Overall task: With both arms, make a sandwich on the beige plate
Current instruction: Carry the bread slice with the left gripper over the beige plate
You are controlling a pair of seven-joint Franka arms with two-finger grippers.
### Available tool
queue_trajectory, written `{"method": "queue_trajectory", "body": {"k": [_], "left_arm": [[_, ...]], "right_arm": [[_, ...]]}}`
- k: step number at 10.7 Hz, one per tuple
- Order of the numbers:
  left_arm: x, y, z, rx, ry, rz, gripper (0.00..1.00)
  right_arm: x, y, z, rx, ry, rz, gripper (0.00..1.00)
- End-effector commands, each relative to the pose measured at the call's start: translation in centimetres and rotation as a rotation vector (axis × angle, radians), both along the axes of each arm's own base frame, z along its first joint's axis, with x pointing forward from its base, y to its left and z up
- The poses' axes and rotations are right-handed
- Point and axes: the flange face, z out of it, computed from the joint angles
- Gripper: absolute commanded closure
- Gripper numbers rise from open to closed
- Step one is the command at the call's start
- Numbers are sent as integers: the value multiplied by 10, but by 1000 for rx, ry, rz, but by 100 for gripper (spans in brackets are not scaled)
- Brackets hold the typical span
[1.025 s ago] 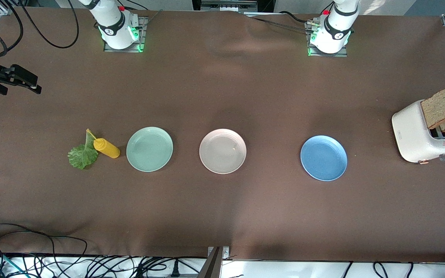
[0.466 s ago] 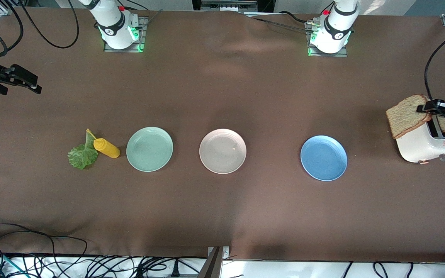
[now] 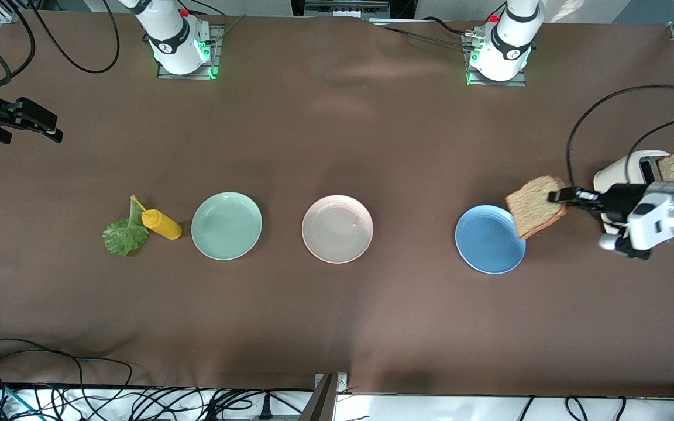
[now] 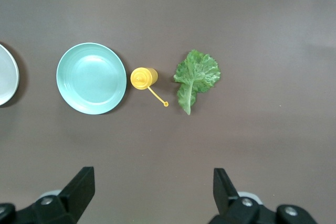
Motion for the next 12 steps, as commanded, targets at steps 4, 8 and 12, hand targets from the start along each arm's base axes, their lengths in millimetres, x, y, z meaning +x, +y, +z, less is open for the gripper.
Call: {"method": "queue_trajectory", "body": {"k": [4, 8, 12], "left_arm": [[20, -111, -43, -167, -23, 94, 100], [8, -186, -70, -236, 1, 151, 100], [-11, -275, -97, -249, 68, 185, 100]], "right_arm": [[0, 3, 3, -11, 10, 1, 0], [-1, 3, 3, -11, 16, 2, 0], [0, 4, 2, -11, 18, 2, 0]]}}
